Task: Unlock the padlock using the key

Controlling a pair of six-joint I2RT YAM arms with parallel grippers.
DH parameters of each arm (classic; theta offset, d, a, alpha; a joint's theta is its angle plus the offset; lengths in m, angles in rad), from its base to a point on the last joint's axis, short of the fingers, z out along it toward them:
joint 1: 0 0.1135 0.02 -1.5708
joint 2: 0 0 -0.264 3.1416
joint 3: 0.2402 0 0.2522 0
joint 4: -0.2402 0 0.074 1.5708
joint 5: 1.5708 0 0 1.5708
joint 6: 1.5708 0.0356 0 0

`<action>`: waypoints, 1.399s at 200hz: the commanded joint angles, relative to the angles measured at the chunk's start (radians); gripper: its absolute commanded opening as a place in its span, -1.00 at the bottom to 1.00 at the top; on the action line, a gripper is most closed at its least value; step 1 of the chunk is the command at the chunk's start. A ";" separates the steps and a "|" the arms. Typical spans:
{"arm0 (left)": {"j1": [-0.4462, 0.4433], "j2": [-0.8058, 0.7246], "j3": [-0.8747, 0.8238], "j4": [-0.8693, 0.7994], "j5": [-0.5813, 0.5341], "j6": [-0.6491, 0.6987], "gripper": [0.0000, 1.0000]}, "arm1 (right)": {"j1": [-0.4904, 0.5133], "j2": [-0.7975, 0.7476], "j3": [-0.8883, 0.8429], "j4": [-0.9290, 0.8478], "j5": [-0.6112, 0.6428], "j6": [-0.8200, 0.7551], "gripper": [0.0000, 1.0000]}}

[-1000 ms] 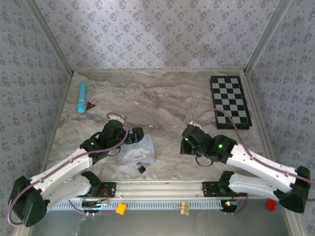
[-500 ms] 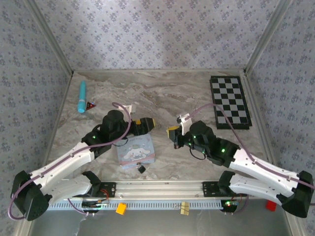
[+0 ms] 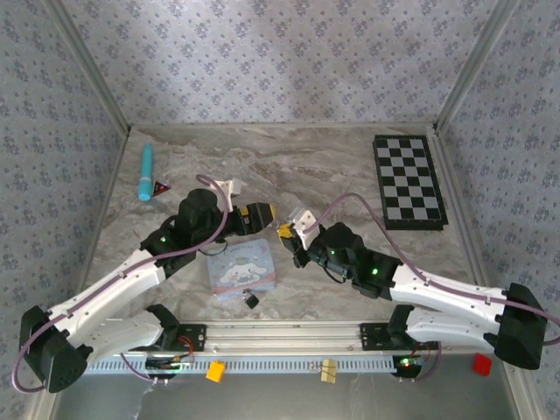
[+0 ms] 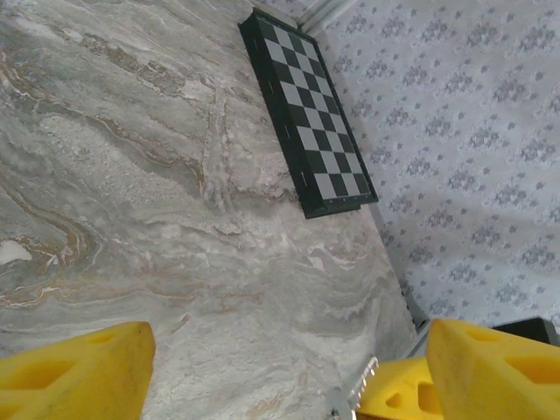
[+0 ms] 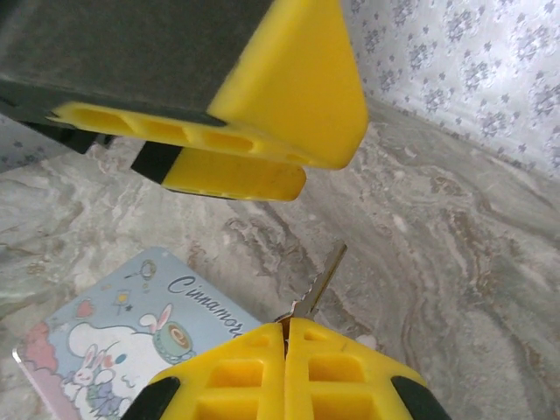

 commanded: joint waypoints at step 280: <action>-0.065 0.128 0.126 -0.178 -0.065 0.086 -0.70 | 0.096 0.156 0.083 0.055 0.200 -0.121 -1.00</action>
